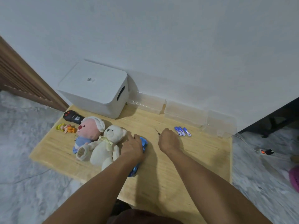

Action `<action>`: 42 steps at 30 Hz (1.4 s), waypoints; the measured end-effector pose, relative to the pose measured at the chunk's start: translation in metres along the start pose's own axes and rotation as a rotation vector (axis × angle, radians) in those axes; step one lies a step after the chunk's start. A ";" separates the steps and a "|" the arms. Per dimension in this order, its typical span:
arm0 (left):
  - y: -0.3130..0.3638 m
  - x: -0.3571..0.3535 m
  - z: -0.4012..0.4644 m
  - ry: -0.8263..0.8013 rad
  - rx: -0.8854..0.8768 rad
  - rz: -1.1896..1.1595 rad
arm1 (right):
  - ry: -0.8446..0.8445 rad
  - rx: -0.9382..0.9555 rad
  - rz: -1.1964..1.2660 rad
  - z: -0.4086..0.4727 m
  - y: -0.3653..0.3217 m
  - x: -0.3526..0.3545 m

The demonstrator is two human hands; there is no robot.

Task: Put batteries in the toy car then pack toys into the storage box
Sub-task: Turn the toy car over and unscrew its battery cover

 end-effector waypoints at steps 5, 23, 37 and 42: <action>0.006 0.014 0.001 0.040 -0.056 -0.053 | 0.039 -0.023 0.389 -0.003 0.011 0.016; 0.015 0.102 0.009 -0.355 -0.007 -1.659 | 0.267 0.144 1.186 -0.016 -0.014 0.131; 0.025 0.122 0.017 0.005 -0.110 -1.712 | 0.428 0.406 0.855 -0.021 -0.043 0.138; 0.030 0.126 0.012 0.009 -0.145 -1.647 | 0.483 0.385 0.949 -0.016 -0.045 0.146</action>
Point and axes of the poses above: each hand's wrist, its own z-axis towards the middle knuckle, its own x-axis out of the back of the hand, y = z × x, the point moved 1 cm from there along z, towards the middle knuckle, and after that the axes turned 1 degree about x, right-handed, at the moved point
